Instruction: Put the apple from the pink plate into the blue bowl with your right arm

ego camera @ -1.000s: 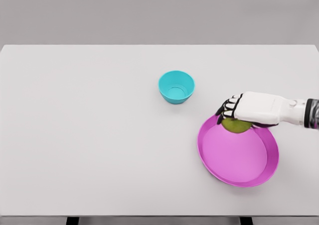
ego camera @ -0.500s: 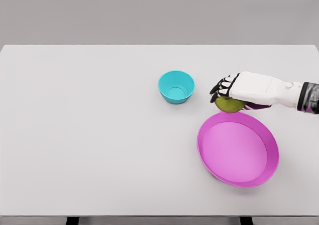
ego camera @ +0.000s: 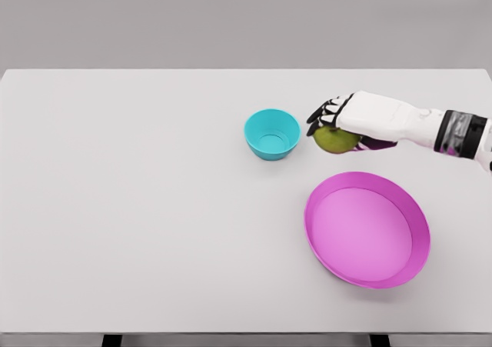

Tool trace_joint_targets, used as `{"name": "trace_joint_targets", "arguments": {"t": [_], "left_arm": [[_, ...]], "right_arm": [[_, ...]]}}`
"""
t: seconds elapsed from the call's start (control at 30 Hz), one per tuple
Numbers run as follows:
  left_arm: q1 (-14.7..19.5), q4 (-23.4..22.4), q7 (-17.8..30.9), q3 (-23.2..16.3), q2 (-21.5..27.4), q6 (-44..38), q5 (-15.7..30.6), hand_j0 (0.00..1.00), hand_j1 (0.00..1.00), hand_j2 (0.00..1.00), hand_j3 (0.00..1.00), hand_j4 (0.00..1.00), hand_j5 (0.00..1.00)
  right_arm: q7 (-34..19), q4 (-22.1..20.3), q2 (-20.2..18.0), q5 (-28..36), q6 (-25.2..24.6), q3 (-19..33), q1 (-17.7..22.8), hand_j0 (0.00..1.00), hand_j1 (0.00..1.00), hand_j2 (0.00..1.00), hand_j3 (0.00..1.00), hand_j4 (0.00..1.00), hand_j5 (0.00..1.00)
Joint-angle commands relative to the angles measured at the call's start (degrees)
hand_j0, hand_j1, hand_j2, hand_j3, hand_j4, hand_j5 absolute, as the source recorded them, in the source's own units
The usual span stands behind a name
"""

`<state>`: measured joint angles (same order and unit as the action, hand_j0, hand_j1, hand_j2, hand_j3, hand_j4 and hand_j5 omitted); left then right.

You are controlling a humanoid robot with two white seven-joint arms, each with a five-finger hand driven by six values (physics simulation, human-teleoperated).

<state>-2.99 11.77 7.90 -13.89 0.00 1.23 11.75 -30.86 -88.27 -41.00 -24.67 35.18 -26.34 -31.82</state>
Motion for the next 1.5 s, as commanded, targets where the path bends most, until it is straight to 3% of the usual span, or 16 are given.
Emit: {"name": "trace_joint_targets", "arguments": {"t": [0.0, 0.17, 0.37, 1.07, 1.47], "left_arm": [[0.0, 0.01, 0.01, 0.0, 0.0, 0.0, 0.03, 1.0, 1.0, 1.0, 1.0, 1.0, 1.0], [0.0, 0.01, 0.01, 0.0, 0.0, 0.0, 0.03, 1.0, 1.0, 1.0, 1.0, 1.0, 1.0], [0.0, 0.01, 0.01, 0.0, 0.0, 0.0, 0.03, 1.0, 1.0, 1.0, 1.0, 1.0, 1.0], [0.0, 0.01, 0.01, 0.0, 0.0, 0.0, 0.03, 1.0, 1.0, 1.0, 1.0, 1.0, 1.0], [0.0, 0.01, 0.01, 0.0, 0.0, 0.0, 0.03, 1.0, 1.0, 1.0, 1.0, 1.0, 1.0]], "right_arm": [[-0.08, 2.4, 1.54, 0.32, -0.18, 0.06, 0.0, 0.63, 0.63, 0.63, 0.63, 0.63, 0.63], [-0.08, 6.18, 3.73, -0.29, -0.18, -0.38, -1.85, 0.63, 0.63, 0.63, 0.63, 0.63, 0.63], [-0.17, 7.41, 5.75, -1.61, -0.18, -1.0, -3.69, 0.63, 0.63, 0.63, 0.63, 0.63, 0.63], [-0.17, 20.6, 14.1, -4.95, -0.18, -8.56, -13.36, 0.63, 0.63, 0.63, 0.63, 0.63, 0.63], [-0.17, 22.88, 16.57, -5.74, -0.18, -9.7, -15.29, 0.63, 0.63, 0.63, 0.63, 0.63, 0.63]]}}
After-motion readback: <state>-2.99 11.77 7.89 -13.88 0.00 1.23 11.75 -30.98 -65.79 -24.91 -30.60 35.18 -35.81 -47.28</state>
